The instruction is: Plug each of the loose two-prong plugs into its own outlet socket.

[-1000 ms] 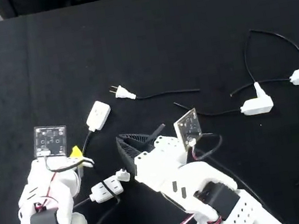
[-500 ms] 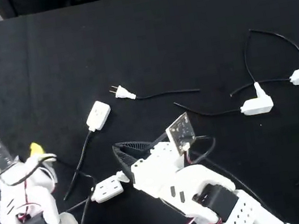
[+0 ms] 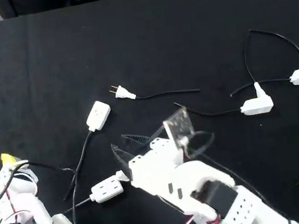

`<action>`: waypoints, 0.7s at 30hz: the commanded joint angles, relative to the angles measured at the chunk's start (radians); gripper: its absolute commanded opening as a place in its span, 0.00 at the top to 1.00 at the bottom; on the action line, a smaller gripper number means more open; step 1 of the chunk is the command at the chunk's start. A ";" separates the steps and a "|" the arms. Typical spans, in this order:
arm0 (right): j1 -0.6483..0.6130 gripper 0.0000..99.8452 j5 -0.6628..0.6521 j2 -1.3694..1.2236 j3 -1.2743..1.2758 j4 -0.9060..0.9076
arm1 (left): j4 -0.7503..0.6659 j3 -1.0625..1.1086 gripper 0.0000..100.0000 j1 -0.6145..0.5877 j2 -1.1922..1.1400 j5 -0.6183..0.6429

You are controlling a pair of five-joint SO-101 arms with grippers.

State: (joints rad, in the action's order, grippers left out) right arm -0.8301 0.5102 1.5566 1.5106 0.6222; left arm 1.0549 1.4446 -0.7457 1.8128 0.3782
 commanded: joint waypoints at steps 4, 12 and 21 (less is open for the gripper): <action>-0.038 0.88 0.015 -0.366 -0.165 -0.038 | -0.072 -0.033 0.83 -0.018 0.011 0.014; -0.094 0.88 -0.137 -0.610 -0.236 -0.037 | -0.138 0.013 0.83 -0.012 0.011 0.012; -0.095 0.88 -0.465 -0.852 -0.432 0.176 | -0.178 0.045 0.83 0.010 0.011 0.012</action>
State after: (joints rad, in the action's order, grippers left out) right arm -0.9145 0.1266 0.7741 1.1884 0.7219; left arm 0.9014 1.4968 -0.7534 1.8113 0.3844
